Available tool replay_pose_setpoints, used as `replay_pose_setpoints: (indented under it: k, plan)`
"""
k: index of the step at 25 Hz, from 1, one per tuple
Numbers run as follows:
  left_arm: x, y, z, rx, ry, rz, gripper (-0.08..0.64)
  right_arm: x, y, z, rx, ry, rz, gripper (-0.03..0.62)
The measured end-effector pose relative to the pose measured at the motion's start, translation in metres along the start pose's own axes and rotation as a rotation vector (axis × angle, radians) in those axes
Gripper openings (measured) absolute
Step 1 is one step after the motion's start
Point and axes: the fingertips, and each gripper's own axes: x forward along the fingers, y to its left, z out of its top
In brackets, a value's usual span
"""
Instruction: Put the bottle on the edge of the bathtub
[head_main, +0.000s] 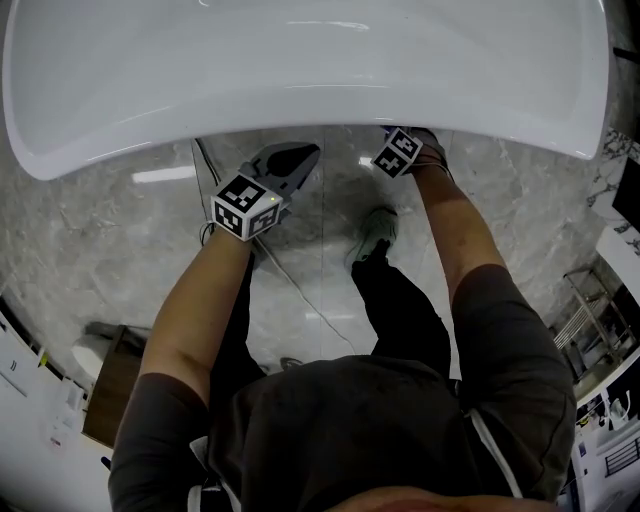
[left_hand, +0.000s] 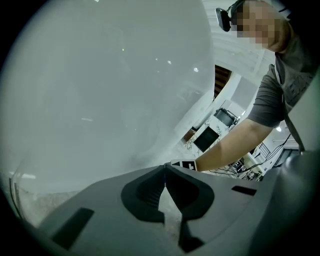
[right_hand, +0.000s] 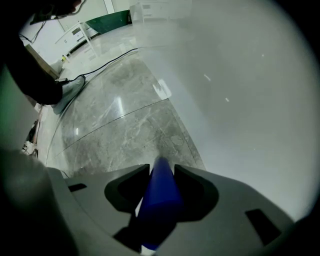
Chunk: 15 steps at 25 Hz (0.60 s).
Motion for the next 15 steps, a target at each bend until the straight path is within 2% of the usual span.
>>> replay_pose_setpoints:
  k: [1, 3, 7, 11, 15]
  plan:
    - [0.000, -0.001, 0.000, -0.002, -0.002, 0.000, 0.011, 0.001, 0.001, -0.002, 0.000, 0.000, -0.001, 0.151]
    - [0.000, -0.004, 0.004, -0.001, -0.008, -0.005, 0.011, -0.003, 0.002, -0.002, 0.024, -0.012, 0.005, 0.220]
    - [0.000, -0.014, 0.014, 0.006, -0.015, -0.019, 0.011, -0.025, 0.001, 0.003, 0.058, -0.041, -0.005, 0.275]
    - [-0.011, -0.030, 0.025, 0.012, -0.003, -0.019, 0.011, -0.067, -0.002, 0.008, 0.098, -0.082, -0.041, 0.282]
    - [-0.035, -0.061, 0.051, 0.010, 0.000, -0.015, 0.011, -0.131, 0.000, 0.003, 0.152, -0.090, -0.064, 0.283]
